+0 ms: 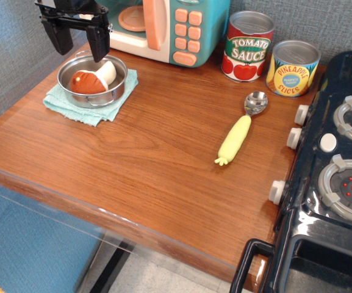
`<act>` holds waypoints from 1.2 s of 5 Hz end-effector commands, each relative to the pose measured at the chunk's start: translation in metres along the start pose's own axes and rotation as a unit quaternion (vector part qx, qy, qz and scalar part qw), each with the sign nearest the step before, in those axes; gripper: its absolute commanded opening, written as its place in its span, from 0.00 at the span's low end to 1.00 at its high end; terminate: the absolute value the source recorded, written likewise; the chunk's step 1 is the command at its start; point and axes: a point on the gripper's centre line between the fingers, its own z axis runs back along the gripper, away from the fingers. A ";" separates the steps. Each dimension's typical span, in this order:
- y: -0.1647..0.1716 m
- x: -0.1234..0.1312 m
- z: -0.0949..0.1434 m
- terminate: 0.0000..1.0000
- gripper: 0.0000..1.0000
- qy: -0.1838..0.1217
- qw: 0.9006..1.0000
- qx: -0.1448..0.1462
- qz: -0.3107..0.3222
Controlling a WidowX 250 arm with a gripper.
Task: Slide the yellow spoon closer to the silver pot.
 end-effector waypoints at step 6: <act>-0.194 -0.007 -0.017 0.00 1.00 -0.024 0.980 0.003 -0.200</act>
